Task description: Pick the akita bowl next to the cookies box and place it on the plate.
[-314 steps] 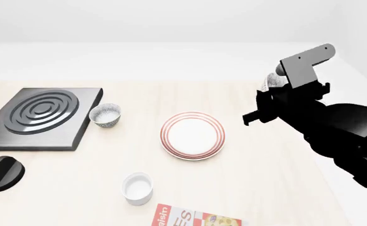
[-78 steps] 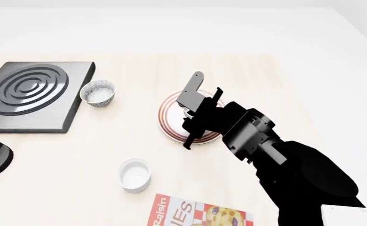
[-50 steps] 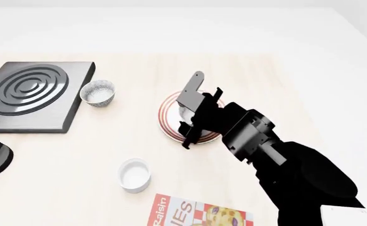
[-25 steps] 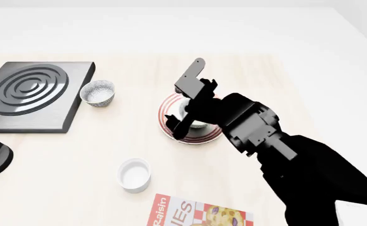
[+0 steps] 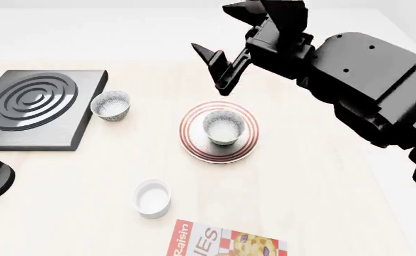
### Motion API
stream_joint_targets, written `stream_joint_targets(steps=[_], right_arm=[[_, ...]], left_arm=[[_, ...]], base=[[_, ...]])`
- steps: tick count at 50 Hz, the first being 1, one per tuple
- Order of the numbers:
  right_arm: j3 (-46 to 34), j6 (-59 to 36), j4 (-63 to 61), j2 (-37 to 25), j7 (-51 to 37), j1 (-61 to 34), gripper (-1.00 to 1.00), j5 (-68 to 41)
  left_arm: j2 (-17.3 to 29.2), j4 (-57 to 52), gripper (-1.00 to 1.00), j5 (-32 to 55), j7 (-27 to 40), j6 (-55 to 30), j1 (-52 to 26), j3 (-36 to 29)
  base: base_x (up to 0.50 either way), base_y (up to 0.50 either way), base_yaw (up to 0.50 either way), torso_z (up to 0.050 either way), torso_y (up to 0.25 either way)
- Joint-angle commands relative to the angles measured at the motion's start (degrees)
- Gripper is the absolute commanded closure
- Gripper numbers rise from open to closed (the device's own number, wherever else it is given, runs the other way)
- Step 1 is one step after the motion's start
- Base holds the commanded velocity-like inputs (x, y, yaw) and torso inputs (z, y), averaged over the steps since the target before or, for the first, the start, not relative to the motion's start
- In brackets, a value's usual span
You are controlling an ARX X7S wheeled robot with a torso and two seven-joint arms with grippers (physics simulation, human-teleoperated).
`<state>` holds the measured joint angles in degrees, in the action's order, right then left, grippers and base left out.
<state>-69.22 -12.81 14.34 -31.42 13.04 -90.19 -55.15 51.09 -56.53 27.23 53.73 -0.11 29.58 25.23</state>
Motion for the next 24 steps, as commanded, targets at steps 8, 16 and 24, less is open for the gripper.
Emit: stream_joint_targets(steps=[8,16,24], right_arm=[[14.0,23.8,-53.0,-45.7,-19.3,7.1,-1.0,-6.9],[21.6,36.9,-64.2,-58.6,-29.5,2.2,-1.0,-14.6],[47.7,11.9,-71.2,-41.4,-20.2,10.8,-1.0,-32.5]], left_arm=[[-0.4,-0.2,-1.0,0.1,-0.2,0.1,0.5,0.8],[-0.3,-0.4,-1.0,0.2,-0.1,0.2,0.7,1.0],[-0.2,-0.5,-1.0,0.2,0.0,0.3,0.9,1.2]], base=[[0.0,0.0,0.0,0.0,0.0],[0.0,0.0,0.0,0.0,0.0],[0.0,0.0,0.0,0.0,0.0]])
